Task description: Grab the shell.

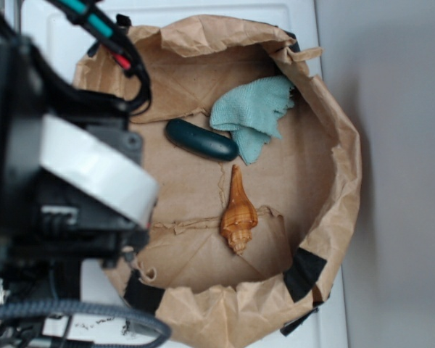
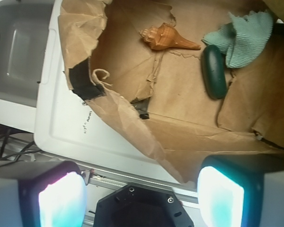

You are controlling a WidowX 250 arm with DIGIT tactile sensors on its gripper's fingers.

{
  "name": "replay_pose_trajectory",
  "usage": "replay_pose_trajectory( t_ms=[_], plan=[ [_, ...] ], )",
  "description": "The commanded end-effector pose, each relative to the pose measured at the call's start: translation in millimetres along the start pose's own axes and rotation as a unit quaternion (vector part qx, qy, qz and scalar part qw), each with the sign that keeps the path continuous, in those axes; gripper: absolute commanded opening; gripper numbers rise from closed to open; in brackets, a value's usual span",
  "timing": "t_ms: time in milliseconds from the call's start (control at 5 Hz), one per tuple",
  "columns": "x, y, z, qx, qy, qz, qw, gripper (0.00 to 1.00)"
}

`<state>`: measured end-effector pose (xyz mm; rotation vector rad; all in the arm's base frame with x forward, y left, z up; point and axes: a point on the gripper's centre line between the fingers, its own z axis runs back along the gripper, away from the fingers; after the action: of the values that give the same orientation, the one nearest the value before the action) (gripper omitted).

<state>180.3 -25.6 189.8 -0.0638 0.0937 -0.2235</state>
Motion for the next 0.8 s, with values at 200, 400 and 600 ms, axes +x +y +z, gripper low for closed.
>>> replay_pose_trajectory(
  t_ms=[200,400,600],
  plan=[
    [2.6,-3.2,8.4,0.003,-0.018,-0.008,1.0,1.0],
    [15.1,2.6,-16.9,-0.004,-0.05,-0.047,0.998,1.0],
    [27.6,15.5,-21.6,-0.025,-0.099,-0.038,0.994,1.0]
  ],
)
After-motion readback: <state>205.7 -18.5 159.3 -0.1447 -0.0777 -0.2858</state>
